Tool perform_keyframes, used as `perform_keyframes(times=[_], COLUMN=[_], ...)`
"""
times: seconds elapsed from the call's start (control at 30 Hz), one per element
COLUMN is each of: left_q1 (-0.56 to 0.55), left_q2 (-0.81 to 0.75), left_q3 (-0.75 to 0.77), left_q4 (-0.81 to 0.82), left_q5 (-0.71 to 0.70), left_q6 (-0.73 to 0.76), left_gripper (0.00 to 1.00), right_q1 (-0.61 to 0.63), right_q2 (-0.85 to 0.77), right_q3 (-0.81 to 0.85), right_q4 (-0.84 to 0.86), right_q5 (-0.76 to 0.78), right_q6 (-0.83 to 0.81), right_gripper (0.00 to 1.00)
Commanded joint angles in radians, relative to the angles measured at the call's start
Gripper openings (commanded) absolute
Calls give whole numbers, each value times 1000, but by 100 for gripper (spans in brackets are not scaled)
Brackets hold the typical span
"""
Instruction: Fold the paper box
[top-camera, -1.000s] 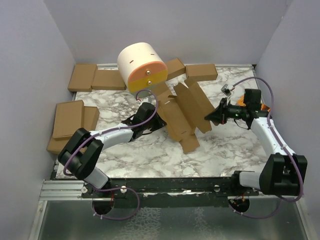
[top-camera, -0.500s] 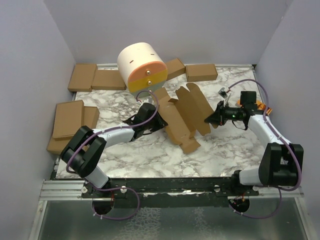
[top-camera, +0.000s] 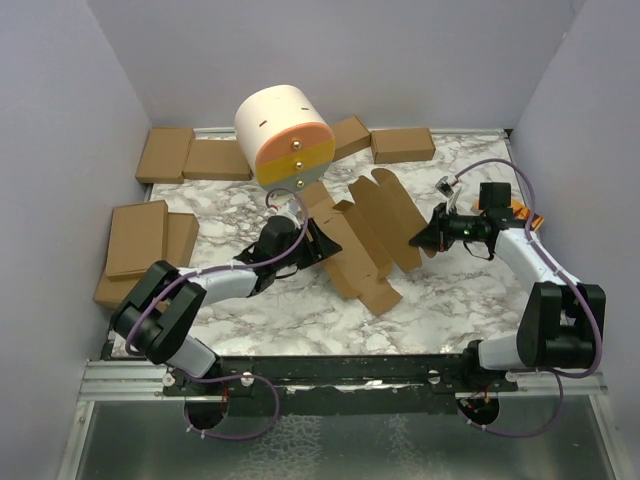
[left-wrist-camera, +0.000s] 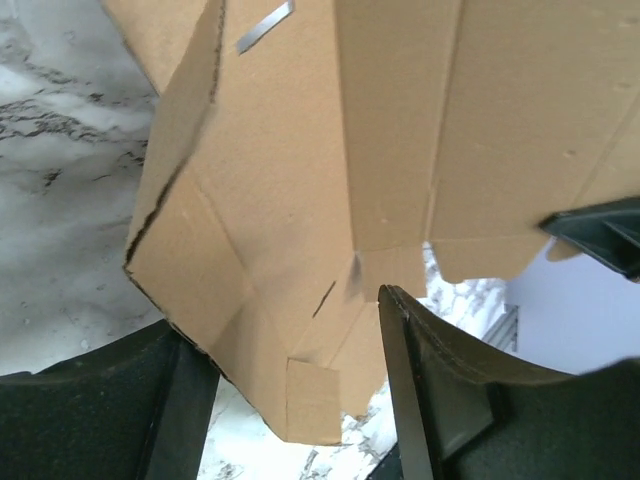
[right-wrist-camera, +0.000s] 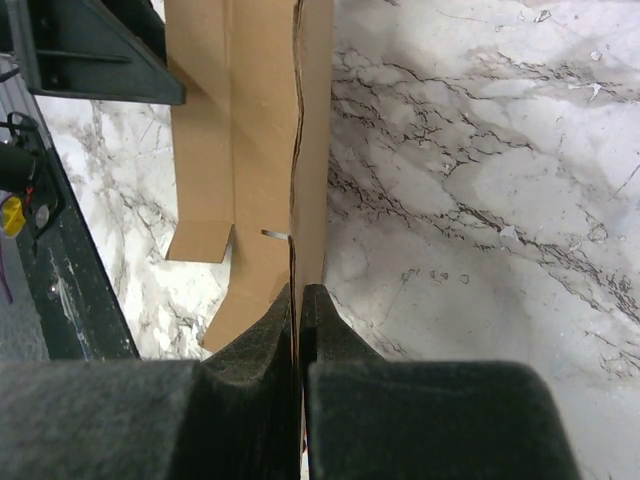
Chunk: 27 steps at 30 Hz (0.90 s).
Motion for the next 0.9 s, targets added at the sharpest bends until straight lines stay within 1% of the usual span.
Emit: perform_keyframes(times=[0.0, 0.07, 0.1, 0.2, 0.27, 0.4, 0.63, 0.83, 0.87], left_q1=[30, 43, 49, 62, 72, 114, 151, 179, 186], left_q2=[-71, -97, -110, -145, -158, -168, -205, -244, -250], left_q3=[-47, -71, -86, -121, -133, -142, -155, -196, -202], left_q4=[202, 244, 269, 320, 346, 362, 236, 255, 259], left_q5=[112, 134, 152, 187, 223, 309, 303, 330, 333], left_q6=[33, 43, 55, 105, 131, 137, 154, 152, 150], left_gripper=[67, 76, 77, 86, 89, 89, 83, 70, 69], right_q1=[1, 1, 0, -1, -2, -4, -12, -30, -36], right_q2=[4, 5, 6, 6, 5, 4, 10, 33, 38], right_q3=[9, 10, 10, 10, 10, 9, 9, 9, 10], right_q4=[14, 17, 19, 21, 24, 28, 32, 38, 41], right_q5=[25, 25, 22, 6, -3, -7, -24, -74, -88], right_q6=[4, 17, 21, 28, 34, 40, 50, 71, 77], right_gripper=[1, 1, 1, 1, 1, 1, 1, 1, 1])
